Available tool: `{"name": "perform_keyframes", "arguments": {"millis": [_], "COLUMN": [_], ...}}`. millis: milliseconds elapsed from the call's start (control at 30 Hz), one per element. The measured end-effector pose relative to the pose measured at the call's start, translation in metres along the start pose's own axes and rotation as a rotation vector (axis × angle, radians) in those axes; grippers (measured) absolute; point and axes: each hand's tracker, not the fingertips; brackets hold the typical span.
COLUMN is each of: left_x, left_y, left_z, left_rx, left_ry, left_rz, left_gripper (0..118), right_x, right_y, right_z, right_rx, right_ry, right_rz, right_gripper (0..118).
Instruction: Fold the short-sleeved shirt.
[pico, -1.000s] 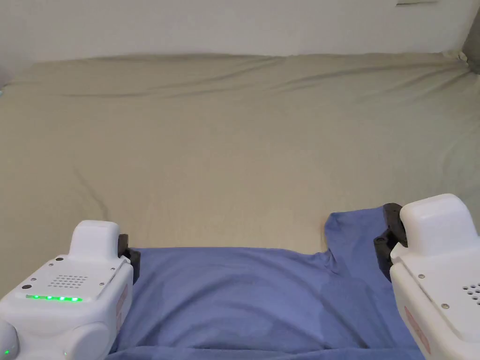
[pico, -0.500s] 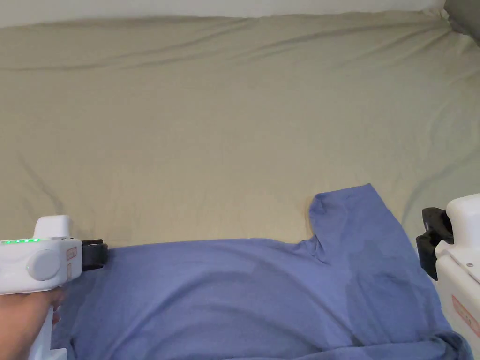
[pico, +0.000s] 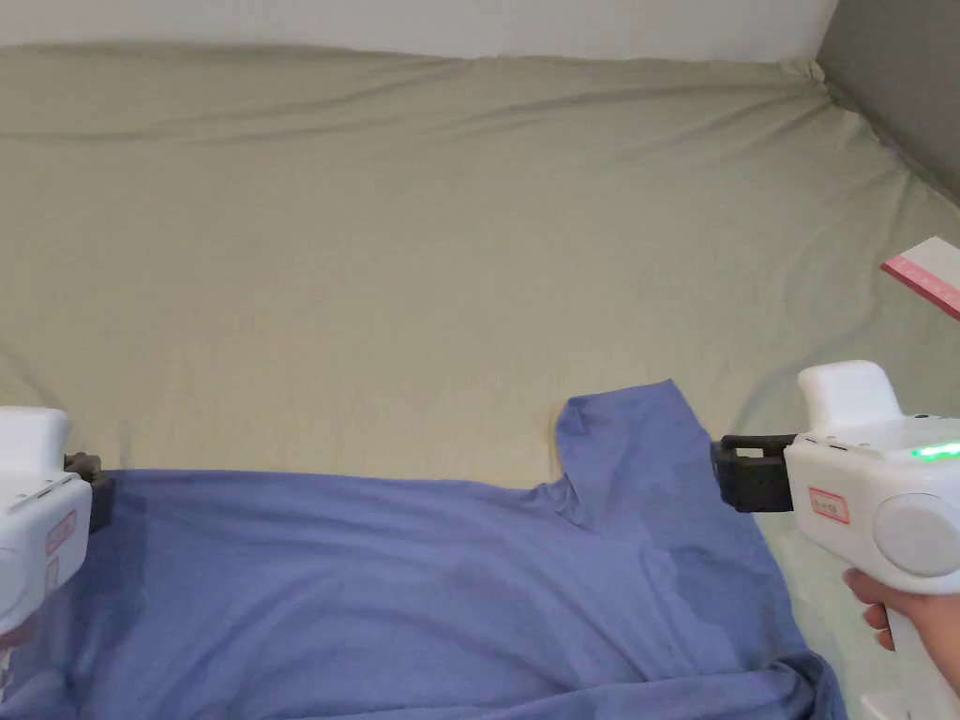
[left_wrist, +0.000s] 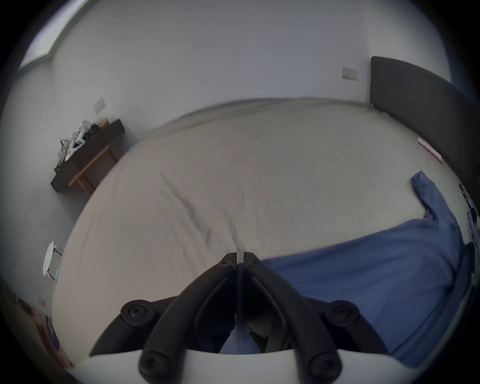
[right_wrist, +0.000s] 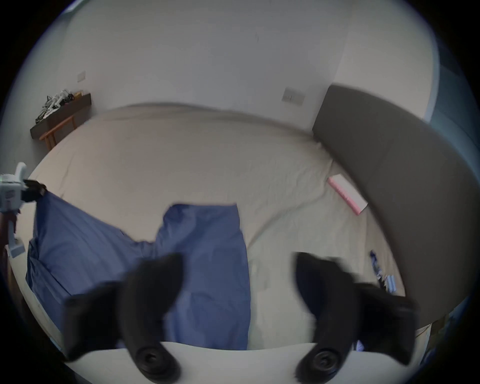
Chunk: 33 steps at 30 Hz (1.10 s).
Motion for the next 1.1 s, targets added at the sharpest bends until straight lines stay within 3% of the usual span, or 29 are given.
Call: {"name": "perform_keyframes", "arguments": {"millis": [200, 333, 367, 467, 500, 567, 833, 967, 1100], "left_x": [-0.001, -0.002, -0.002, -0.006, -0.007, -0.007, -0.016, -0.019, -0.021], "left_y": [-0.007, -0.022, -0.026, -0.036, -0.039, -0.041, -0.022, -0.027, -0.054], "left_z": [0.040, 0.045, 0.045, 0.041, 0.040, 0.039, 0.084, 0.115, 0.137], "left_rx": [0.021, 0.002, -0.006, -0.034, -0.043, -0.051, 0.017, 0.026, -0.010], "left_ry": [0.002, 0.012, 0.018, 0.015, 0.016, 0.019, 0.024, 0.028, 0.029], "left_rz": [-0.013, -0.028, -0.027, -0.006, -0.002, 0.002, 0.026, 0.007, -0.009], "left_gripper": [1, 1, 1, 1, 1, 1, 1, 1, 1], "right_x": [0.019, 0.019, 0.016, 0.009, 0.001, -0.006, 0.017, 0.028, 0.029], "right_y": [-0.028, -0.041, -0.043, -0.042, -0.040, -0.032, -0.006, -0.011, -0.036], "right_z": [-0.092, -0.120, -0.120, -0.115, -0.109, -0.102, -0.016, 0.033, 0.070], "right_rx": [-0.269, -0.291, -0.289, -0.255, -0.244, -0.207, -0.111, -0.081, -0.096], "right_ry": [0.015, 0.026, 0.020, 0.112, 0.084, 0.085, 0.129, 0.140, 0.171], "right_rz": [-0.082, -0.112, -0.112, -0.122, -0.081, 0.043, 0.016, 0.066, 0.175], "right_gripper": [110, 106, 97, 41, 7, 5, 5, 5, 5]}}
